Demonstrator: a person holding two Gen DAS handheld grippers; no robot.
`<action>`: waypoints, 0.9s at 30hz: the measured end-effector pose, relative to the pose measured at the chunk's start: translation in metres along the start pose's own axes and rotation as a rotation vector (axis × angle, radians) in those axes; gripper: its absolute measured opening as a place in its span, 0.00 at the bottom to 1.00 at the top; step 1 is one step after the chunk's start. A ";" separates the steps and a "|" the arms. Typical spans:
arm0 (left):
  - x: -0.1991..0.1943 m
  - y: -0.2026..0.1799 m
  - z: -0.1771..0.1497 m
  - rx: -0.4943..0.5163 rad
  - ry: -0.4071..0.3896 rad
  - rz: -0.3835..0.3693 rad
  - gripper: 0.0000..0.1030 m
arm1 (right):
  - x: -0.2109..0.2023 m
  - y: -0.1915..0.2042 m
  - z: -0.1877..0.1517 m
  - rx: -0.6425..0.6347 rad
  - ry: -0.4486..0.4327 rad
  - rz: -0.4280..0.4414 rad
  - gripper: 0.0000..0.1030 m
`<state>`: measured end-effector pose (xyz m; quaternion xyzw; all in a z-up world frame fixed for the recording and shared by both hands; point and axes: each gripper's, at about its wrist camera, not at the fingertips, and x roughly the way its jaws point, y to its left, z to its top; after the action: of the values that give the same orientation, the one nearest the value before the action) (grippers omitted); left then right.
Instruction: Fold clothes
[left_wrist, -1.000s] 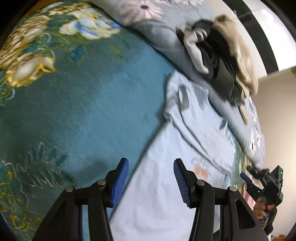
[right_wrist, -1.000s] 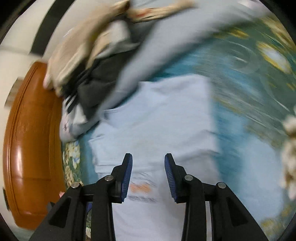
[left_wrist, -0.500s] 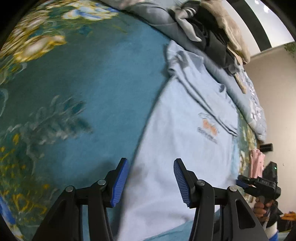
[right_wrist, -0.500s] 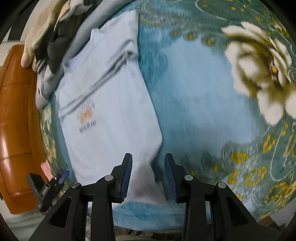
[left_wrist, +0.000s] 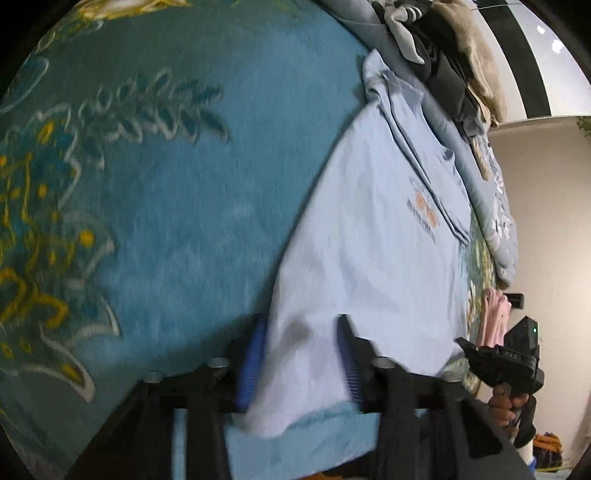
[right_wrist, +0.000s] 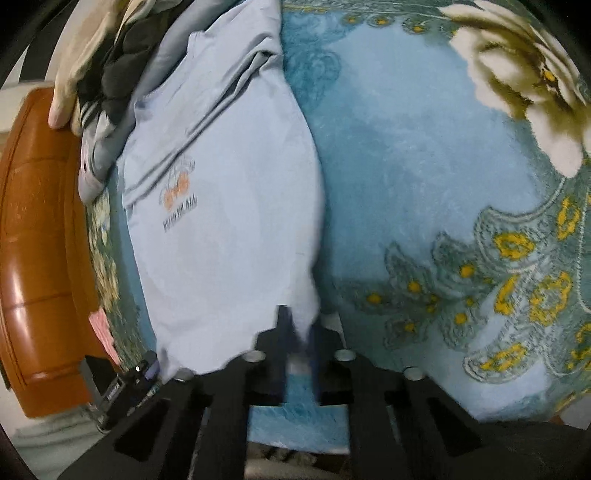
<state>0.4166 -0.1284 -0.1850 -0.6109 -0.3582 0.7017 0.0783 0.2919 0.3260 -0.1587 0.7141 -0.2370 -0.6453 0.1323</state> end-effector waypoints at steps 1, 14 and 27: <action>0.000 -0.001 -0.004 0.014 0.009 0.010 0.03 | -0.002 0.002 -0.002 -0.013 0.002 -0.005 0.02; -0.047 -0.039 0.058 0.117 -0.177 -0.034 0.03 | -0.037 0.049 0.027 -0.102 -0.062 -0.038 0.02; 0.020 -0.036 0.141 0.011 -0.154 -0.011 0.08 | -0.011 0.044 0.075 0.008 -0.158 0.004 0.35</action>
<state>0.2706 -0.1482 -0.1799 -0.5526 -0.3625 0.7483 0.0578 0.2105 0.3027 -0.1372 0.6609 -0.2507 -0.6985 0.1114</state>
